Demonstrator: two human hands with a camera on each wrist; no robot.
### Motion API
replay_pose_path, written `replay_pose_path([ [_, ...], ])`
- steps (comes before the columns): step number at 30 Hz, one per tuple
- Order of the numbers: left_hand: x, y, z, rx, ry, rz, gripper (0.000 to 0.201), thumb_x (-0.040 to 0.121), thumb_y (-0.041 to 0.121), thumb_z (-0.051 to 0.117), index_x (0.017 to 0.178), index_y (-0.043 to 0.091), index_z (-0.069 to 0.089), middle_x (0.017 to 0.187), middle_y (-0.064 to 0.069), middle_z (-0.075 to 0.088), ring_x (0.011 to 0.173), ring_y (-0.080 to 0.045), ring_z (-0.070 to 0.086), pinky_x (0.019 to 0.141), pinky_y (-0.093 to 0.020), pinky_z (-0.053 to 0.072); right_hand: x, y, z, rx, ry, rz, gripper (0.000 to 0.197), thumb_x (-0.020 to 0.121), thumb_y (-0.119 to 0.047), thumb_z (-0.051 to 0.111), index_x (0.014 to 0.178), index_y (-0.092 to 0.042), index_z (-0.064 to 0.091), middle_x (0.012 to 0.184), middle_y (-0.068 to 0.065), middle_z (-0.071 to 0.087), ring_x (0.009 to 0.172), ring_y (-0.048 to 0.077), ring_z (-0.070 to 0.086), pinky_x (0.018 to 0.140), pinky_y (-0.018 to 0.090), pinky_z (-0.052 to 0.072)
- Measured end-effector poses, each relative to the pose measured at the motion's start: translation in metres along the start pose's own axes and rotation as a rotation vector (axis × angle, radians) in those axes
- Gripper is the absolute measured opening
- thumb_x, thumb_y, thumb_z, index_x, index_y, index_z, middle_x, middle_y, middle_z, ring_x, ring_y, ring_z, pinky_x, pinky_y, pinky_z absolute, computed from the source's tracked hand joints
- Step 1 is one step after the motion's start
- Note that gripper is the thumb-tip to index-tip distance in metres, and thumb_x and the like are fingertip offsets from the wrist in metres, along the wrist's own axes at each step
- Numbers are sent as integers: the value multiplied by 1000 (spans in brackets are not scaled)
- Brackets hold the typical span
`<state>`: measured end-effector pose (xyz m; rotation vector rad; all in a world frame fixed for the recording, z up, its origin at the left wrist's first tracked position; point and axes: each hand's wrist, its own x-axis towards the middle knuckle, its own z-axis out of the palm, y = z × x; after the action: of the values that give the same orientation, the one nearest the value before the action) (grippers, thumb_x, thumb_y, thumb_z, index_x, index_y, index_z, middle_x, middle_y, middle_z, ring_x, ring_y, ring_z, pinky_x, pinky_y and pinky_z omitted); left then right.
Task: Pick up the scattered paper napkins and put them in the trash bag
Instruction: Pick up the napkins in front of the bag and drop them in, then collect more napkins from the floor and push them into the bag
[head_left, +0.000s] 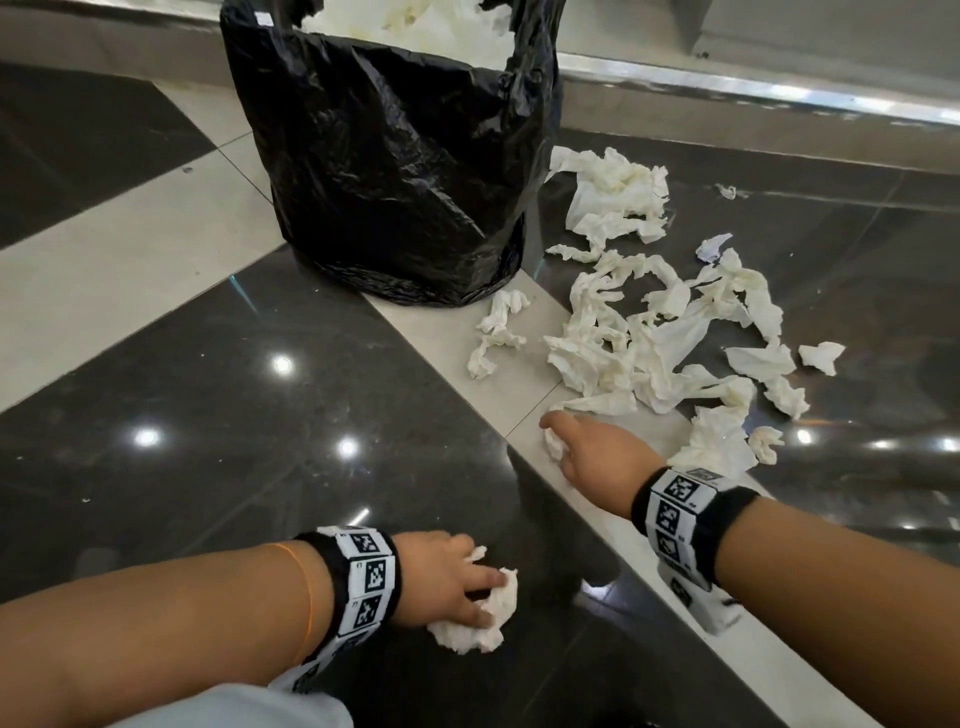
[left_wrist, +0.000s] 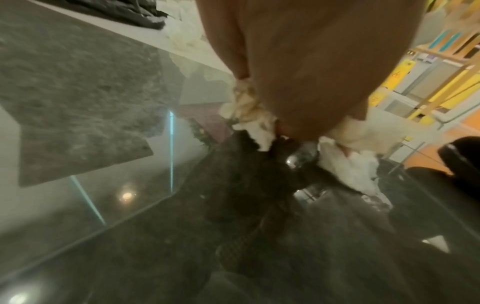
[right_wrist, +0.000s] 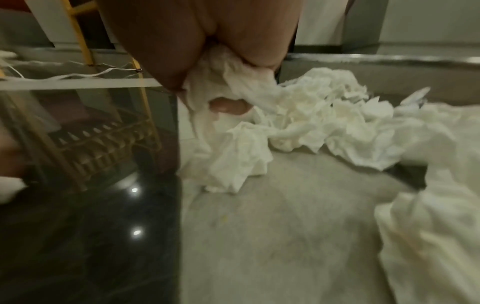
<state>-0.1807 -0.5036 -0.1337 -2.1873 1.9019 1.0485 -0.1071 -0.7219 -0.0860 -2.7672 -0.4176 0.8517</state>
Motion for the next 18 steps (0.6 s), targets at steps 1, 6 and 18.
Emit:
replay_pose_path([
  [1, 0, -2, -3, -4, -9, -3, 48, 88, 15, 57, 132, 26, 42, 143, -13, 35, 108, -42, 46, 82, -48, 48, 5, 2, -1, -21, 25, 28, 40, 94, -24, 43, 133, -22, 36, 125, 12, 55, 106, 31, 56, 87, 37, 44],
  [6, -22, -22, -13, -135, -11, -229, 30, 85, 29, 54, 110, 11, 57, 115, -12, 52, 98, -35, 54, 77, -43, 48, 19, 7, 10, -176, -70, 153, 30, 92, -22, 48, 121, -15, 44, 115, 14, 49, 100, 33, 56, 82, 39, 48],
  [18, -99, -101, -88, -112, 313, -584, 21, 84, 9, 54, 104, 9, 58, 118, -11, 55, 107, -32, 55, 88, -42, 49, 33, -46, -156, -420, -23, 41, 14, 76, -3, 51, 71, -16, 50, 77, 4, 56, 75, 27, 50, 62, 28, 37],
])
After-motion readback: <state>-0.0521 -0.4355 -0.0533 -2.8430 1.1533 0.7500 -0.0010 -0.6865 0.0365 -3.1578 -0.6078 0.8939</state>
